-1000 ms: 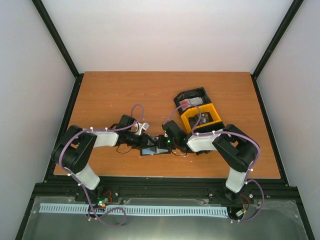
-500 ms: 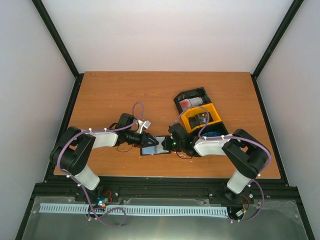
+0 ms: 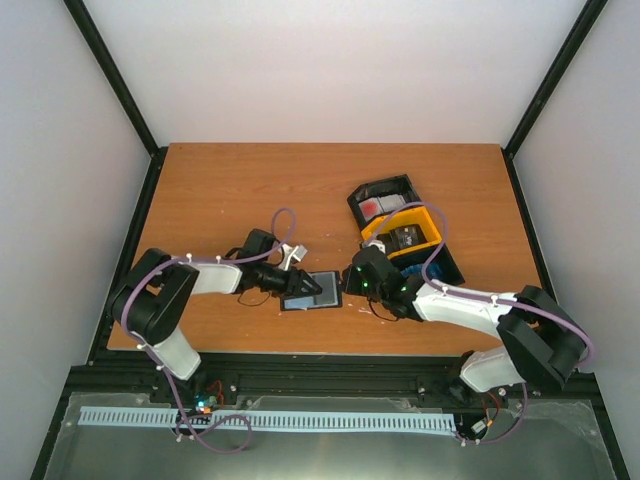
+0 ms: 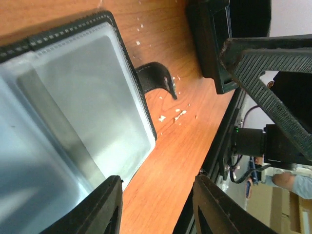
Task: Put the credit cards into the card holder
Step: Turn over the card slot in the card holder, then pick up the credit card from the storage box.
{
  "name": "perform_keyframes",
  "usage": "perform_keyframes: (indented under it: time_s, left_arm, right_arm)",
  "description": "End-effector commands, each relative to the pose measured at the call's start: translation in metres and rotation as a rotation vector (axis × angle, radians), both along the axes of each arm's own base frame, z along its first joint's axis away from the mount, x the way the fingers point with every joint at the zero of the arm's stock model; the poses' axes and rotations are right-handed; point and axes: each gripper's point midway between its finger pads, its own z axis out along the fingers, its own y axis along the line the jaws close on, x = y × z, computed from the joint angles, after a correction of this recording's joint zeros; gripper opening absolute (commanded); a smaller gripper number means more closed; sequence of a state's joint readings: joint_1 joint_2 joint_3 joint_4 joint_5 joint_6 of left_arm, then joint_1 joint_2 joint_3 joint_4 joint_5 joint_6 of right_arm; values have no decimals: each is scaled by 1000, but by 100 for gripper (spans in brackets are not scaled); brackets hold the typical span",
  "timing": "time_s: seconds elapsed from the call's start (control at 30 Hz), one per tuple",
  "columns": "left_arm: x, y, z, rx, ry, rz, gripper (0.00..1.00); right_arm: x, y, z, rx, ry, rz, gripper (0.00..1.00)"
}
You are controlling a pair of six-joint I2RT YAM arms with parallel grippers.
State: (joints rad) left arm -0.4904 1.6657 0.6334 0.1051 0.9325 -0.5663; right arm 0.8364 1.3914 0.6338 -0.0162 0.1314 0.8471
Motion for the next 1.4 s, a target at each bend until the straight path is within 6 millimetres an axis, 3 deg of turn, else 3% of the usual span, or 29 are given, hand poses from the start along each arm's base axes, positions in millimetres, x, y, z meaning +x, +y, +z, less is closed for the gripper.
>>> perform_keyframes:
  time_s: [0.0,0.1,0.23,0.37,0.53,0.7,0.73,0.77,0.87,0.97,1.1,1.37]
  left_arm:
    - [27,2,20,63,-139,77,44]
    - [41,20,23,166,-206,184,48]
    - [59,53,32,257,-262,346,57]
    - [74,91,42,286,-290,485,62]
    - [87,116,59,331,-378,560,77]
    - [92,123,62,311,-351,533,81]
    - [92,127,59,327,-329,532,81]
    - [98,146,57,352,-285,566,80]
    - [102,162,59,339,-229,603,81]
    - [107,169,61,338,-199,613,80]
    - [112,174,58,373,-217,609,80]
    - [135,187,43,486,-285,583,79]
  right_arm:
    - [3,-10,2,-104,-41,27,28]
    - [5,-11,7,-158,-37,47,36]
    - [19,-19,31,-199,-74,23,42]
    - [49,-42,66,-226,-123,-17,45]
    - [82,-79,81,-293,-99,-26,53]
    - [106,-122,72,-351,5,-60,55]
    - [109,-129,69,-376,19,-70,56]
    - [116,-140,60,-441,75,-63,59]
    - [125,-143,48,-516,110,-20,65]
    - [134,-143,40,-556,162,-11,64]
    - [143,-158,33,-640,223,-84,61]
    - [126,-164,7,-685,305,-66,61]
